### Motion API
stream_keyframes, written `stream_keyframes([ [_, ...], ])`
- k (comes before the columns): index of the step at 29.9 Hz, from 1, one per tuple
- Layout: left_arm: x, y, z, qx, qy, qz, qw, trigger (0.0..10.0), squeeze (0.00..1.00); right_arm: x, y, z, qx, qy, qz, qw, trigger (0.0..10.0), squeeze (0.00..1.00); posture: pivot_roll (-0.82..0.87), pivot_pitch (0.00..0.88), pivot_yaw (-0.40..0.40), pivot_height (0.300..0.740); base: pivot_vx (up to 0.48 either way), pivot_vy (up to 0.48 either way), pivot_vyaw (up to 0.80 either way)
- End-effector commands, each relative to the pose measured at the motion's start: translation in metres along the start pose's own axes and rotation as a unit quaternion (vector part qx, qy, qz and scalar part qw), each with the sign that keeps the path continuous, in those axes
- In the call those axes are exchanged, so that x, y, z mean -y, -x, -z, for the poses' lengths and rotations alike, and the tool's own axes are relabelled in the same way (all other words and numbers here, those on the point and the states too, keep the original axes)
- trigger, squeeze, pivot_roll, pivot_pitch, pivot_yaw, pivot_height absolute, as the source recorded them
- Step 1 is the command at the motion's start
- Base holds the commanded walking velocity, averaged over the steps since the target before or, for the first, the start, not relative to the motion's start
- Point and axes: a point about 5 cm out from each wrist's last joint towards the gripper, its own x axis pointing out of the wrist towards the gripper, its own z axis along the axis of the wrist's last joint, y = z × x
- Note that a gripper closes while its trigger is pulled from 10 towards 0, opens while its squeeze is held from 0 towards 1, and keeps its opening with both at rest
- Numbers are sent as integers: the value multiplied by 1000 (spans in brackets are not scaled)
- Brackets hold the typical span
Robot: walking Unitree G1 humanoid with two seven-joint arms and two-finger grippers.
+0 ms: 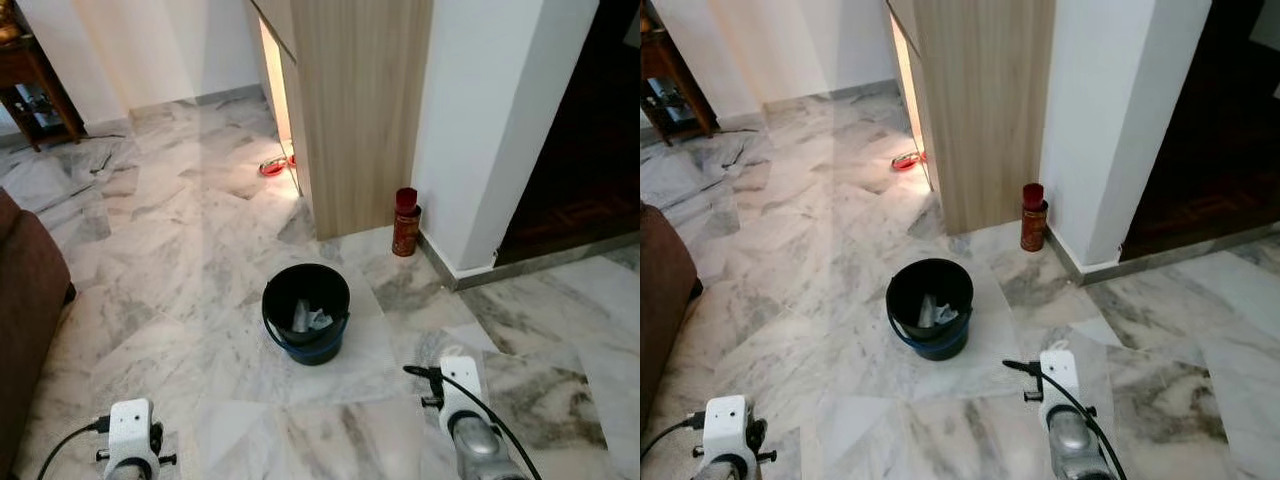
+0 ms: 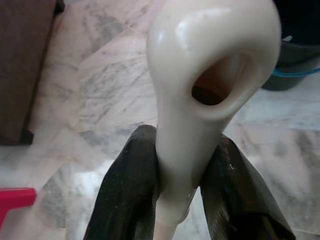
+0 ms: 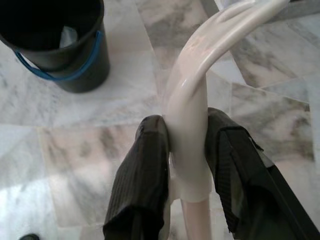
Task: Sweep floor
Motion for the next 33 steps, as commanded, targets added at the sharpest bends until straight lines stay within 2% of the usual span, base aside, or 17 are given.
stream_keyframes([
  [1, 11, 10, 27, -55, 28, 15, 998, 10000, 0, 2, 2, 9, -17, 5, -5, 1000, 10000, 0, -9, 0, -8, 740, 0, 0, 0],
  [5, 23, 17, 41, -78, 36, 21, 996, 10000, 0, 18, 2, 10, -18, -1, 13, 1000, 10000, 0, -19, 0, -4, 740, 0, 0, 0],
  [8, 30, 22, 50, -97, 28, 39, 994, 10000, 0, 23, 3, 12, -23, -18, 25, 999, 10000, 0, -14, 0, 14, 740, 0, 0, -402],
  [12, 31, 22, 48, -91, 5, 61, 994, 10000, 0, 17, 4, 17, -33, -32, 29, 999, 10000, 0, 22, 0, -5, 740, 0, 0, -783],
  [20, 18, 15, 36, -66, 8, 36, 997, 10000, 0, -6, 6, 22, -43, 17, -18, 999, 10000, 0, 18, 0, -39, 740, 0, 0, -780],
  [22, 18, 15, 36, -66, 9, 33, 997, 10000, 0, -7, 6, 22, -43, 20, -20, 999, 10000, 0, 18, 0, -39, 740, 0, 0, -775],
  [28, 22, 17, 40, -80, 16, 26, 996, 10000, 0, 9, 5, 21, -49, 23, 19, 998, 10000, 0, 41, 0, -29, 740, 0, 0, -770],
  [33, 24, 15, 38, -80, 6, 30, 996, 10000, 0, 7, 7, 28, -56, 12, 22, 998, 10000, 0, 40, 0, -24, 740, 0, 0, -751],
])
